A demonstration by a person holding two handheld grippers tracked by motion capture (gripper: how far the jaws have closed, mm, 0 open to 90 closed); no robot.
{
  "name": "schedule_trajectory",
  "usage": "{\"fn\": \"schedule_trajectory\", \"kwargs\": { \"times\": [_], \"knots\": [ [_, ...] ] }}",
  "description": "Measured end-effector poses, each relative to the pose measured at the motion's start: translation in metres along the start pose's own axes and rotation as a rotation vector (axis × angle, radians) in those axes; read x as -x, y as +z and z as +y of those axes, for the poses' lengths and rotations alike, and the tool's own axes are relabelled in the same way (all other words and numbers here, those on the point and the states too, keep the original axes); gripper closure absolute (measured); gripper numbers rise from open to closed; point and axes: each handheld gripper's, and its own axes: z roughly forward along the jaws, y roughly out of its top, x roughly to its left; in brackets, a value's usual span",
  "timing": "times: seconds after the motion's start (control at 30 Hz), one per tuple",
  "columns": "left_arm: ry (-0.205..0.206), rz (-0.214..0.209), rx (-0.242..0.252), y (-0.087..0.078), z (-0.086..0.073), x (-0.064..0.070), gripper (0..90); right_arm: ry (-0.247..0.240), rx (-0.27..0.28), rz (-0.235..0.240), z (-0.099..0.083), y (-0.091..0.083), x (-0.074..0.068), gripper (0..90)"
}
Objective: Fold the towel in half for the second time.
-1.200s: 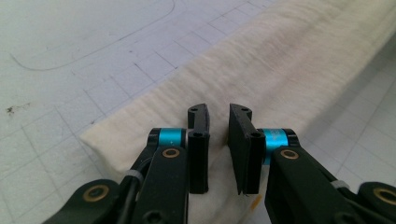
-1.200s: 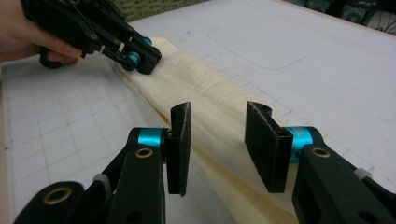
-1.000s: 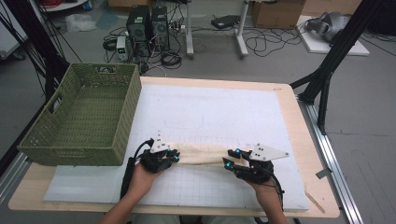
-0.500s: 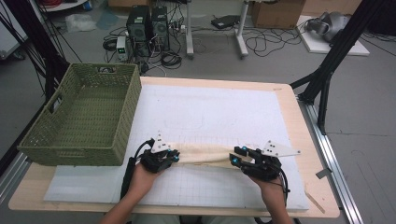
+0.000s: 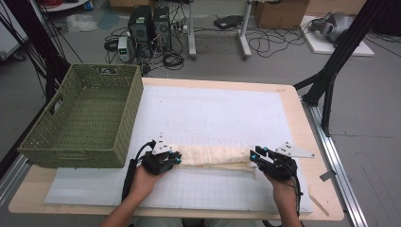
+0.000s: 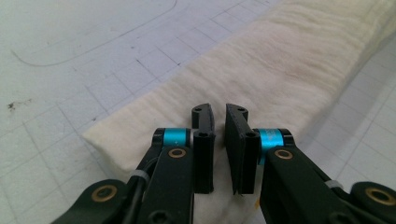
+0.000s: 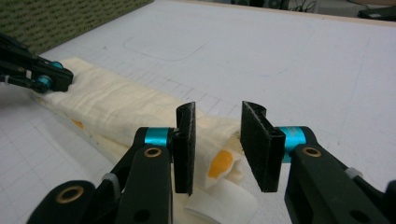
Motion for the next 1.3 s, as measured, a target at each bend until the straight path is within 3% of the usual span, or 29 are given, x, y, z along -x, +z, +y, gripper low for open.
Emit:
{"fn": "schedule_trajectory", "kwargs": {
  "times": [0.13,0.37,0.53,0.8,0.9,1.07,1.3],
  "knots": [
    [-0.008,-0.006,0.004,0.0,0.0,-0.001,78.8,-0.04,-0.055,-0.006,0.002,0.013,-0.003,65.7],
    [-0.014,-0.01,0.005,-0.002,-0.001,-0.003,76.3,-0.135,-0.234,-0.03,-0.016,0.027,-0.006,69.2],
    [-0.014,-0.01,-0.003,-0.005,-0.003,-0.006,74.1,-0.154,-0.252,-0.042,-0.019,0.021,-0.006,69.4],
    [-0.03,0.0,-0.008,-0.013,-0.007,-0.009,69.7,-0.129,-0.238,-0.055,-0.027,0.009,-0.003,66.2],
    [-0.046,-0.001,0.007,-0.017,-0.008,-0.013,67.2,-0.099,-0.226,-0.047,-0.026,0.006,-0.002,59.5],
    [-0.071,-0.001,0.094,-0.034,-0.004,-0.022,60.0,-0.098,-0.148,-0.047,-0.019,-0.012,0.0,54.1],
    [-0.108,-0.003,0.244,-0.056,-0.002,-0.034,41.1,-0.098,-0.042,-0.119,-0.008,-0.036,0.002,38.7]
  ]
}}
